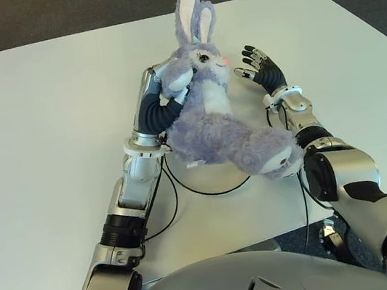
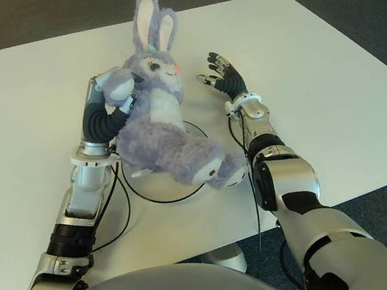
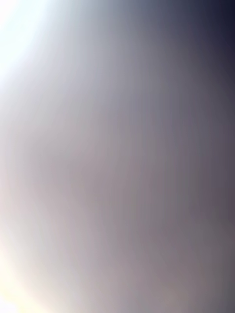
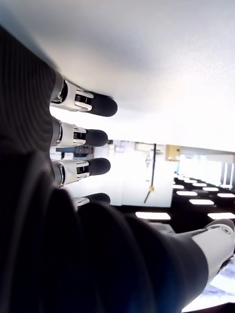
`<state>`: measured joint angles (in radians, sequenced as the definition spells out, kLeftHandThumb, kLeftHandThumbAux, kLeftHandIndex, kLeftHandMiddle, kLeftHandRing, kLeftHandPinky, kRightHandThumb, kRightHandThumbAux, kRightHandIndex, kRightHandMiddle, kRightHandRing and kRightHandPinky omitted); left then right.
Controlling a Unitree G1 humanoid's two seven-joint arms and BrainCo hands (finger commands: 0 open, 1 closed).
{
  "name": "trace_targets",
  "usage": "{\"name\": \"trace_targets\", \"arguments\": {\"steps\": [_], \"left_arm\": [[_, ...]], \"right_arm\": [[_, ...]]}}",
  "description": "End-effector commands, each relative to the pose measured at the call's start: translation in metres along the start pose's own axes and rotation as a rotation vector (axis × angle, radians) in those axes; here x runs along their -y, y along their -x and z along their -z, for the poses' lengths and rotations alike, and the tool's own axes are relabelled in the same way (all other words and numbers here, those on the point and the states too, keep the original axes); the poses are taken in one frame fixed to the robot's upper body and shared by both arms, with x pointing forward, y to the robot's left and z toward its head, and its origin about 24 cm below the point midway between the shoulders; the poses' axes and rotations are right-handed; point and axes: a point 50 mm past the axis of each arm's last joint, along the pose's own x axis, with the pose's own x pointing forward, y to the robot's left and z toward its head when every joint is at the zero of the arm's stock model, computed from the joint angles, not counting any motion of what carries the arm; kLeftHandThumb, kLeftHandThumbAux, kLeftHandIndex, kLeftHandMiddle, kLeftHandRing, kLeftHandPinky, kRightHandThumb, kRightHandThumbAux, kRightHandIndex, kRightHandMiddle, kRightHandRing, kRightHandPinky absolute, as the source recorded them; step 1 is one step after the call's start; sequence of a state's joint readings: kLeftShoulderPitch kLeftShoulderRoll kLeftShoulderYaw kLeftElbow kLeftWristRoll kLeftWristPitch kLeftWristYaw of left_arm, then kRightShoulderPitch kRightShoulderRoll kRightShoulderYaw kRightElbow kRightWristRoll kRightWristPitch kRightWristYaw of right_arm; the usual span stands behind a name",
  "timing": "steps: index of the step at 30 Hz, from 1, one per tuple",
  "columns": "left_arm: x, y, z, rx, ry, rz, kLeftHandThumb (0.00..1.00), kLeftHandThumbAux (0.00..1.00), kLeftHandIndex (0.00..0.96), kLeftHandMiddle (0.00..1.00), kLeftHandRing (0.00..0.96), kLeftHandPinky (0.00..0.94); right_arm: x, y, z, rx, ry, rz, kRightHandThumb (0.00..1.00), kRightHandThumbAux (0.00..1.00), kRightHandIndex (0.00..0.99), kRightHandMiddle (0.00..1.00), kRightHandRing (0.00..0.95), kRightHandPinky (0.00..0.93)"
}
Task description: Put the doll into the plate.
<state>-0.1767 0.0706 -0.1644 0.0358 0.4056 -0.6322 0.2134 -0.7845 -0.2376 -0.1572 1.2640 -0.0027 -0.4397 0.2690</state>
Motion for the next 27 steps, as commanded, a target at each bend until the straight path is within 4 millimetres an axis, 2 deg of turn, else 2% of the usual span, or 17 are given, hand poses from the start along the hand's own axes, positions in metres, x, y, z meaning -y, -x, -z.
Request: {"name": "trace_targets", "arguments": {"steps": [1,11,27], "left_arm": [[0.001,0.001,0.004,-0.044,-0.008,-0.042,0.741,0.694,0.443,0.839,0.844,0.847],[0.002,0.0,0.01,-0.08,-0.034,-0.053,0.743,0.695,0.442,0.841,0.847,0.848],[0.005,0.004,0.015,-0.139,-0.036,-0.039,0.744,0.695,0.443,0.842,0.847,0.853]], "right_arm": [[-0.017,0.034,0.068,-0.273,-0.067,-0.039,0.209,0.763,0.019,0.041,0.036,0.052],[-0.018,0.035,0.069,-0.273,-0.066,-0.039,0.197,0.764,0.02,0.04,0.034,0.054],[-0.019,0.035,0.07,-0.263,-0.085,-0.038,0.232,0.78,0.028,0.048,0.043,0.061]]}}
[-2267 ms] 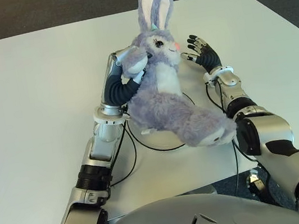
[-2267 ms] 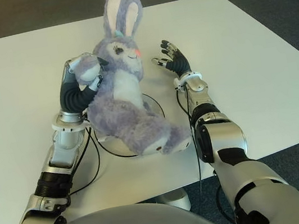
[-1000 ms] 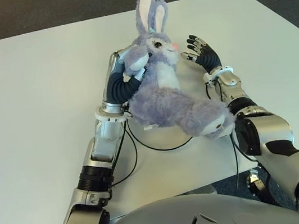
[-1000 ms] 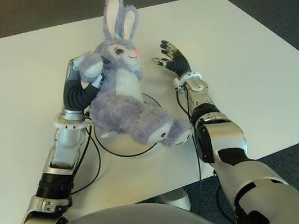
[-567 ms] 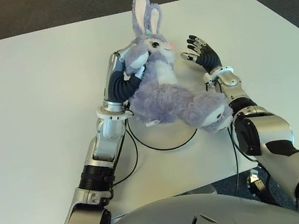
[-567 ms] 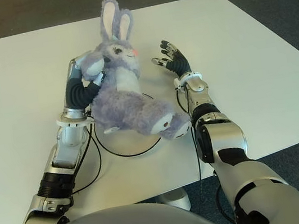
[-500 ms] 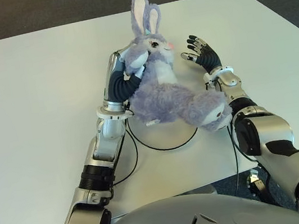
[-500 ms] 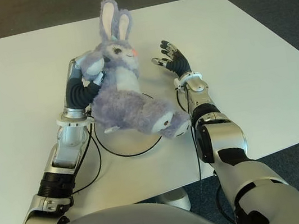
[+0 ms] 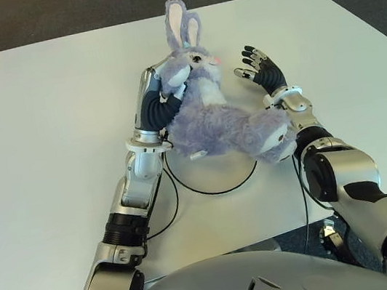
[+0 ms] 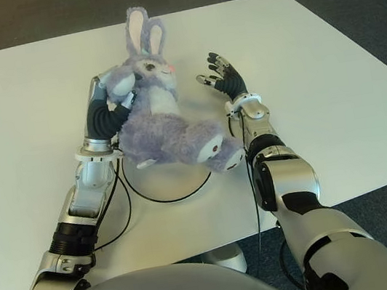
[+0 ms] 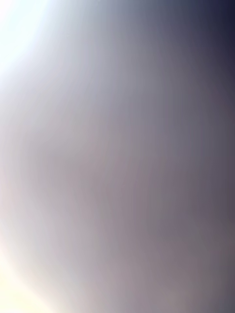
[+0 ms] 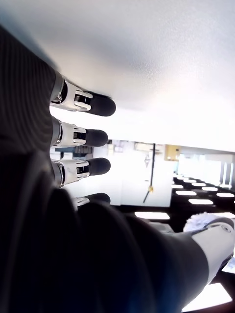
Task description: Put the doll into the plate.
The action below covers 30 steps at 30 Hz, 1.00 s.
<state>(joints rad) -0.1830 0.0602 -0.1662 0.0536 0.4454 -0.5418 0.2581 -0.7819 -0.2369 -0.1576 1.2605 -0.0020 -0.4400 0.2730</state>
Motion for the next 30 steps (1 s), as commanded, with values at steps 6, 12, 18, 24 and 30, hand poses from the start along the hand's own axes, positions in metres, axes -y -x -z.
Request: {"name": "trace_targets", "arguments": {"steps": [6,12,18,24,30], "left_arm": [[0.0044,0.0048,0.0072,-0.083,0.024,-0.004,0.743,0.695,0.443,0.845,0.851,0.857],[0.0053,0.0058,0.0082,-0.097,0.034,0.002,0.742,0.694,0.443,0.844,0.851,0.855],[0.007,0.0076,0.0081,-0.099,0.039,0.007,0.741,0.694,0.443,0.843,0.85,0.853],[0.0079,0.0091,0.0079,-0.106,0.05,0.016,0.74,0.694,0.443,0.843,0.85,0.852],[0.009,0.0105,0.0076,-0.112,0.043,0.026,0.738,0.694,0.444,0.844,0.852,0.852]], "right_arm": [[-0.0192,0.0353,0.0695,-0.262,-0.086,-0.036,0.232,0.783,0.029,0.05,0.045,0.066],[-0.0194,0.0354,0.0695,-0.261,-0.087,-0.037,0.218,0.78,0.027,0.045,0.042,0.058],[-0.0196,0.0353,0.0695,-0.262,-0.086,-0.038,0.216,0.78,0.029,0.044,0.039,0.057],[-0.0197,0.0352,0.0695,-0.263,-0.081,-0.037,0.211,0.776,0.025,0.042,0.038,0.063],[-0.0199,0.0349,0.0693,-0.264,-0.084,-0.036,0.215,0.786,0.026,0.048,0.043,0.064]]}}
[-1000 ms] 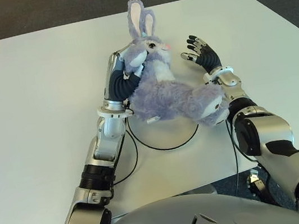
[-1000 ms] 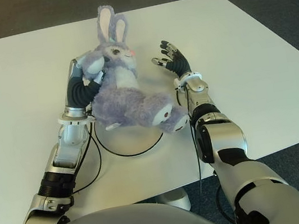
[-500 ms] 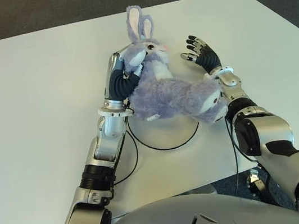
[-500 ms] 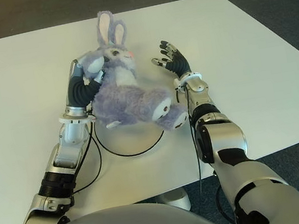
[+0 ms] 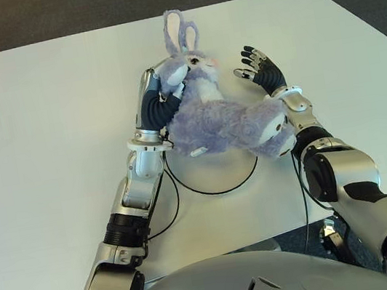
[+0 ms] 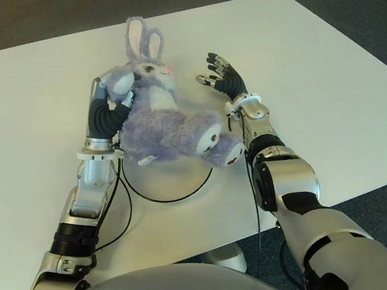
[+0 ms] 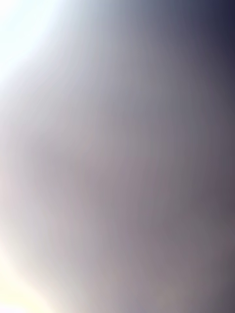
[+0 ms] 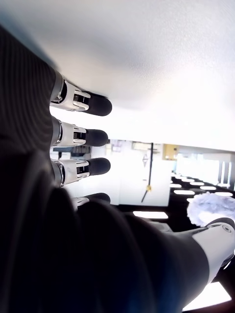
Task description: Put the doll into the plate.
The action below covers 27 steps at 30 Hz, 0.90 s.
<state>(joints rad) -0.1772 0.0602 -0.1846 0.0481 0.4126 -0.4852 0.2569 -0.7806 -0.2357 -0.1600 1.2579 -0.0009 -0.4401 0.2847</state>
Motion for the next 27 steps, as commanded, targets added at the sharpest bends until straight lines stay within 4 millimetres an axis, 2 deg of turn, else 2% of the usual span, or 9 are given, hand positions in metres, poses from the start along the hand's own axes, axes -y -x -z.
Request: {"name": "trace_targets", "arguments": {"steps": [1,27], "left_arm": [[0.0067,0.0094,0.0046,-0.056,0.021,0.029,0.738,0.694,0.444,0.843,0.852,0.852],[0.0102,0.0155,-0.0017,-0.051,0.056,0.051,0.737,0.695,0.443,0.841,0.85,0.851]], "right_arm": [[-0.0195,0.0347,0.0693,-0.265,-0.083,-0.025,0.215,0.786,0.026,0.048,0.044,0.063],[-0.0201,0.0342,0.069,-0.265,-0.084,-0.027,0.207,0.783,0.026,0.048,0.042,0.058]]}}
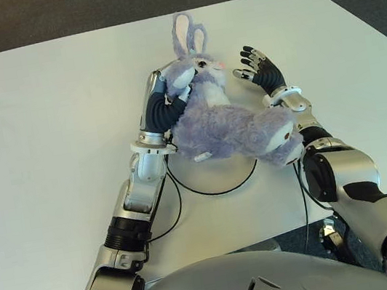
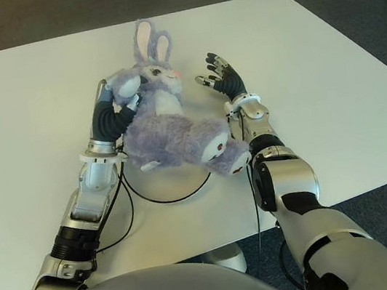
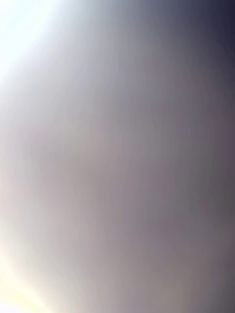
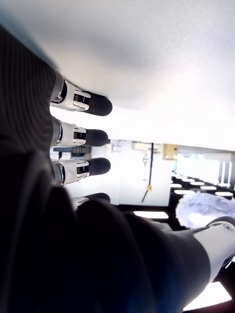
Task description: Put the doll into the plate.
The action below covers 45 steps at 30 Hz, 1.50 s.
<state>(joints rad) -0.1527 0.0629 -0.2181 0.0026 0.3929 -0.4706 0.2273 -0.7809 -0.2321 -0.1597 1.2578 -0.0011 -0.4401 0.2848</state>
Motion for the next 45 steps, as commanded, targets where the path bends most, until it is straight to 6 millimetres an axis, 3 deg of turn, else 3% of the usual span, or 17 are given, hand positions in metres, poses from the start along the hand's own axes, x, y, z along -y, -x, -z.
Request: {"name": "trace_targets", "arguments": {"steps": [1,45], "left_arm": [[0.0059,0.0125,0.0051,-0.059,0.027,0.014,0.737,0.695,0.443,0.841,0.85,0.851],[0.0057,0.0118,0.0042,-0.074,0.181,0.109,0.717,0.695,0.443,0.815,0.824,0.837]], "right_arm": [[-0.0187,0.0345,0.069,-0.265,-0.082,-0.024,0.206,0.783,0.026,0.048,0.042,0.058],[-0.0181,0.0331,0.0672,-0.264,-0.077,-0.025,0.223,0.765,0.022,0.043,0.037,0.058]]}}
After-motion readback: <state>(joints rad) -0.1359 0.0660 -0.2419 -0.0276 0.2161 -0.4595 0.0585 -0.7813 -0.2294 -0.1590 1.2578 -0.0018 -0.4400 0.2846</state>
